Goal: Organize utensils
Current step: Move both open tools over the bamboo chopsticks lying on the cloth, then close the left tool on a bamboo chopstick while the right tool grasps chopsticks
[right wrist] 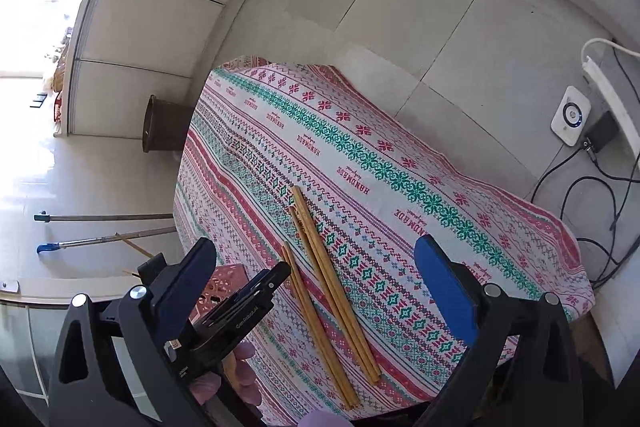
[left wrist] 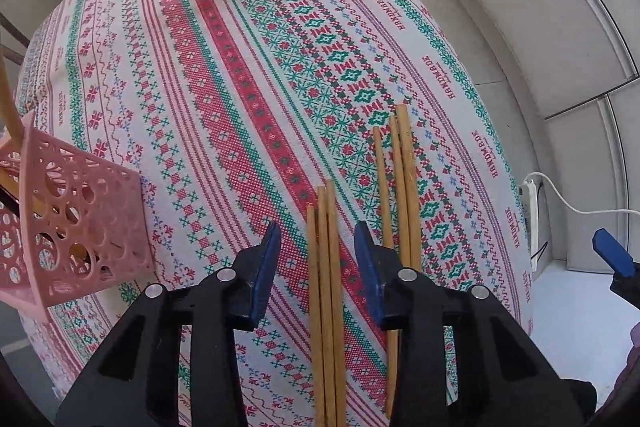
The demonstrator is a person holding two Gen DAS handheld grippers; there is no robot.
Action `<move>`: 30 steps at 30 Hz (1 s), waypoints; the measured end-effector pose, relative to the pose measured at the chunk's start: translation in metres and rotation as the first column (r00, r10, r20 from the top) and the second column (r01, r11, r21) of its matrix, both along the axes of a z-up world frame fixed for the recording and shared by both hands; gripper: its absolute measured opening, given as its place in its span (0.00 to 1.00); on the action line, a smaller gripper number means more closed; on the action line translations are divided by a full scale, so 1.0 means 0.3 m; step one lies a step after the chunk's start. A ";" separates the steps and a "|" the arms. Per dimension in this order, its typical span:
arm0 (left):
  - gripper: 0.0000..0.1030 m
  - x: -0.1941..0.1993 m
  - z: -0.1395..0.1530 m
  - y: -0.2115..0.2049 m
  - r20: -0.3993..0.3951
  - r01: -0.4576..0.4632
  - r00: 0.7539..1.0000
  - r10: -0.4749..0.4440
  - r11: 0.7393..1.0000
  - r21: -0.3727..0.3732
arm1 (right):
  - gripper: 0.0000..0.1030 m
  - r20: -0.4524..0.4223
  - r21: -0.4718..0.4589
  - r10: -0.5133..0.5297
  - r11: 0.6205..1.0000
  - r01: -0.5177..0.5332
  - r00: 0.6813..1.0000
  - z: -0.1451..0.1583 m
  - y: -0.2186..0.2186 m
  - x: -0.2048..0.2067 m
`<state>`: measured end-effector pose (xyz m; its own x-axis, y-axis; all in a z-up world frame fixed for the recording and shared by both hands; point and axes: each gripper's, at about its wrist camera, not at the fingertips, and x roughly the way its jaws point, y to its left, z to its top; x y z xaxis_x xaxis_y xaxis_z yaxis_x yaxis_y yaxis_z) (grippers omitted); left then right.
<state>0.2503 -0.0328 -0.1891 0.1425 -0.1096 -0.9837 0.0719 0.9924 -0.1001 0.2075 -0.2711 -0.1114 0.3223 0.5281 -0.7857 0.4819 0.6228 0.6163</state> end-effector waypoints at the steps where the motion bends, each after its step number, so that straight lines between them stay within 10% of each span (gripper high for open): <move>1: 0.32 -0.005 0.008 0.016 0.003 0.002 1.000 -0.002 1.000 0.009 | 0.94 -0.005 0.000 -0.006 1.000 0.006 1.000 -0.003 -0.003 -0.001; 30: 0.05 0.020 -0.099 -0.018 0.040 0.026 0.999 -0.029 0.997 0.073 | 0.94 -0.047 -0.072 -0.011 0.997 0.008 0.999 -0.045 0.027 0.013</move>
